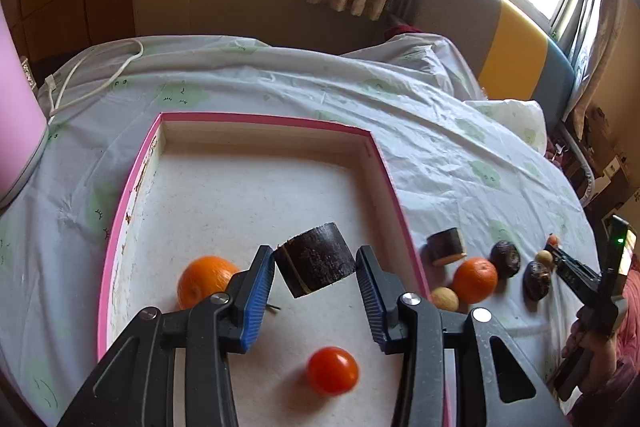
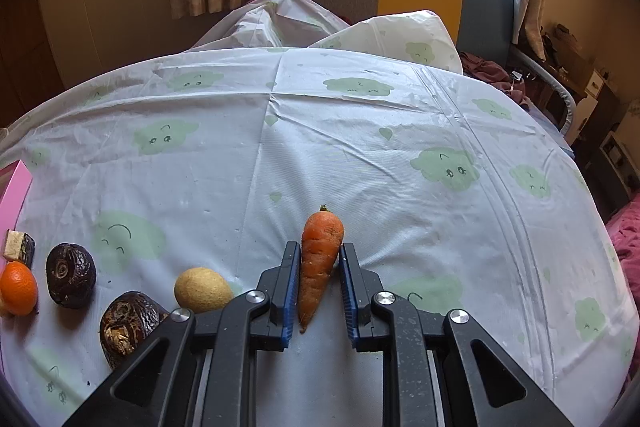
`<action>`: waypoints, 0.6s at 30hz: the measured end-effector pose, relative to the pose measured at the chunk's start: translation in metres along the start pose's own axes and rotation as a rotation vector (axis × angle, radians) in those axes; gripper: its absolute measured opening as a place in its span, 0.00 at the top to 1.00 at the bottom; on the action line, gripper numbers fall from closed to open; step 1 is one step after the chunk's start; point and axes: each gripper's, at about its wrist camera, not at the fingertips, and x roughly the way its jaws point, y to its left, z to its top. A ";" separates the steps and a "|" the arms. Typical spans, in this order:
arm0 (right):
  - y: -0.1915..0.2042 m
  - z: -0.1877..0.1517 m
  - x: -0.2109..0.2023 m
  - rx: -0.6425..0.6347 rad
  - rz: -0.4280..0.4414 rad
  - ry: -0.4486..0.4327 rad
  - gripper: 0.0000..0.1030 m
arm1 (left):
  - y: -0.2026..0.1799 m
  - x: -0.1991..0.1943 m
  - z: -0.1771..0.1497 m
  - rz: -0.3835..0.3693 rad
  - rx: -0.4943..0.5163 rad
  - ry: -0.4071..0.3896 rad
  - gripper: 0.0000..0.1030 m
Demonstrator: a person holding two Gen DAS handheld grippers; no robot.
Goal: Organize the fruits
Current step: 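Place the dark slice in the pink tray with the left tool while the right holds the carrot, then lower the carrot into the pink tray and open the right tool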
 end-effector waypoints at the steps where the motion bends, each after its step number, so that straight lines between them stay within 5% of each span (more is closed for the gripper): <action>1: 0.000 0.000 0.000 0.002 0.002 0.000 0.81 | 0.001 0.000 0.000 0.009 -0.005 0.000 0.58; 18: -0.008 -0.009 -0.015 0.043 0.043 0.010 0.82 | -0.001 -0.058 -0.048 0.097 0.009 -0.073 0.56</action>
